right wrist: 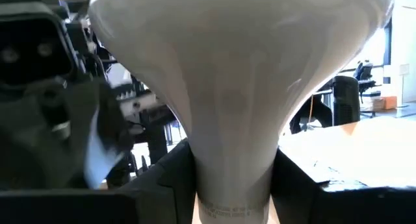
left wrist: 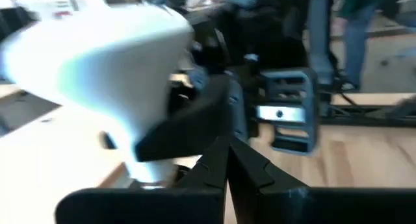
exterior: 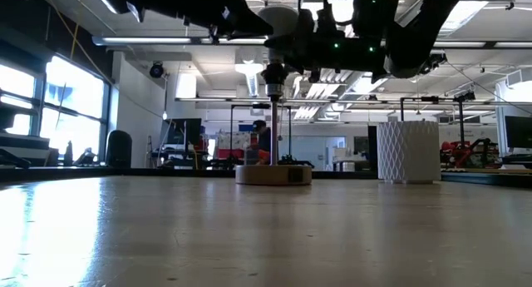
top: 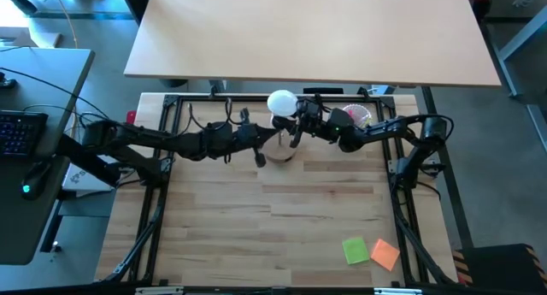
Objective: Screw lightbulb
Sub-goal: Insert the lightbulb into the lamp
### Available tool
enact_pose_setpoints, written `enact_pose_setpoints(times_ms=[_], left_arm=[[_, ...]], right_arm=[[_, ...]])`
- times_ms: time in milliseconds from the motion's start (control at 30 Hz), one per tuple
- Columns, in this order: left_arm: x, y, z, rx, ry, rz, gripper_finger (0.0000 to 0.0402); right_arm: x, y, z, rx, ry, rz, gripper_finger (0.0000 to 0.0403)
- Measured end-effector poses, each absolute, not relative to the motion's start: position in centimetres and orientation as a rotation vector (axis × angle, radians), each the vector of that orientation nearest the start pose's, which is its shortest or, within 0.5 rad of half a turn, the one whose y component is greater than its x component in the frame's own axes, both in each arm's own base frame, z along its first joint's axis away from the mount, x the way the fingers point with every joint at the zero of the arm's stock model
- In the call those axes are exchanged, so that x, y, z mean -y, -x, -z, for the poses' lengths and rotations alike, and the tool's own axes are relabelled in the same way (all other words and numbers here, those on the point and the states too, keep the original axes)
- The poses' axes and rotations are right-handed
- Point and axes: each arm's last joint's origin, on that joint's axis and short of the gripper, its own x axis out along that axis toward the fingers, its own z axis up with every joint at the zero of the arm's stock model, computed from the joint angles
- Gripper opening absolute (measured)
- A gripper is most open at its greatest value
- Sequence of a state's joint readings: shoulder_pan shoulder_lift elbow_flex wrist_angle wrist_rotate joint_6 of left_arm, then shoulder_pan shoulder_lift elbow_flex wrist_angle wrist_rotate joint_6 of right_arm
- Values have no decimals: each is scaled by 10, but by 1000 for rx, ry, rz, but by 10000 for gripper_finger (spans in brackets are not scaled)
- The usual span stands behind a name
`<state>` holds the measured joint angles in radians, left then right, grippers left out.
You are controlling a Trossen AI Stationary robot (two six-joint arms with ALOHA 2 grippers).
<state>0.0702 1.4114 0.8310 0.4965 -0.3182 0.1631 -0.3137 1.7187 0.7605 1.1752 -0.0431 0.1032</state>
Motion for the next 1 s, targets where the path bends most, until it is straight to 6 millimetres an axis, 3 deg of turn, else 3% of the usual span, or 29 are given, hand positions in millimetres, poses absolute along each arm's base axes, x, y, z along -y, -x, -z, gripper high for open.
enact_pose_setpoints(times_ms=[267, 1000], left_arm=[[-22, -295, -285, -144, -193, -431, 0], [-28, -305, -268, -201, -177, -447, 0]], right_arm=[[105, -327, -219, 212, -54, 272, 143], [104, -330, -209, 78, 12, 303, 143]])
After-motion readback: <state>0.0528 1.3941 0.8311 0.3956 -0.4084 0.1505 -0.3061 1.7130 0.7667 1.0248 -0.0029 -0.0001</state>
